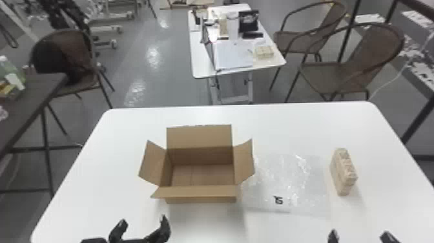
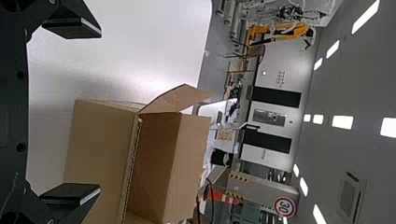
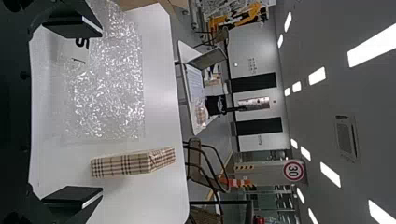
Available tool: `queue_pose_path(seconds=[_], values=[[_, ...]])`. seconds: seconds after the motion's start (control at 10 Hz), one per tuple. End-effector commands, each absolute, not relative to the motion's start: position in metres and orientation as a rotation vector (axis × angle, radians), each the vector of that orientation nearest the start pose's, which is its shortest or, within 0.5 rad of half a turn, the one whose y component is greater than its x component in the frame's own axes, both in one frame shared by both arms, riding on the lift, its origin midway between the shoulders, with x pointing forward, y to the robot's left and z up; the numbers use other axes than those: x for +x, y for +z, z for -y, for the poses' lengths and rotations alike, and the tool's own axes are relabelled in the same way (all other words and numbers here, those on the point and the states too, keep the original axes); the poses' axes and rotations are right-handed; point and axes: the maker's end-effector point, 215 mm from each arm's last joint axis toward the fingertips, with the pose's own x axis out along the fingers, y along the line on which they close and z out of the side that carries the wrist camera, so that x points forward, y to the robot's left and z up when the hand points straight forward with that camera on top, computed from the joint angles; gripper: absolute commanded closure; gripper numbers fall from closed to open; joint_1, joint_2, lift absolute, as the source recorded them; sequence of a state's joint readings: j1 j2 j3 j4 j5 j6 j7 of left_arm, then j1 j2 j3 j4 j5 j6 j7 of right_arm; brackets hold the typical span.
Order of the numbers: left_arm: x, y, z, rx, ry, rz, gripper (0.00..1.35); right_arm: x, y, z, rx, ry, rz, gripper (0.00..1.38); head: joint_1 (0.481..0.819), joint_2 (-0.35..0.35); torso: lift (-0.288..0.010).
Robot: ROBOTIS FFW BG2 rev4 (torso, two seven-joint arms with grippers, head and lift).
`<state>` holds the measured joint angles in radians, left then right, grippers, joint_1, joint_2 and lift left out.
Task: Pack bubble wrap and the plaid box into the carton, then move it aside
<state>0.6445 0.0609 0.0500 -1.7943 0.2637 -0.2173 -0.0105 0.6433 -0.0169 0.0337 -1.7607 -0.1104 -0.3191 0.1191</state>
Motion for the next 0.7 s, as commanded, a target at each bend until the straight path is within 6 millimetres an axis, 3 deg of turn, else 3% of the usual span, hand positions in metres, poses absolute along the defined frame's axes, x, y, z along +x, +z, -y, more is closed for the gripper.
queue_pose_path(seconds=[0.0,0.6], values=[[0.3636,-0.4670,-0.2796,-0.169,0.082,-0.208,0.14,0.3619,-0.4503,0.1960,0.115,0.115,-0.129,0.11,0.695,0.134,-0.027],[0.3661,-0.4590,-0.2858,-0.167,0.100,-0.181,0.14,0.3618,-0.4504,0.1955,0.110,0.117,-0.129,0.11,0.695,0.138,-0.027]])
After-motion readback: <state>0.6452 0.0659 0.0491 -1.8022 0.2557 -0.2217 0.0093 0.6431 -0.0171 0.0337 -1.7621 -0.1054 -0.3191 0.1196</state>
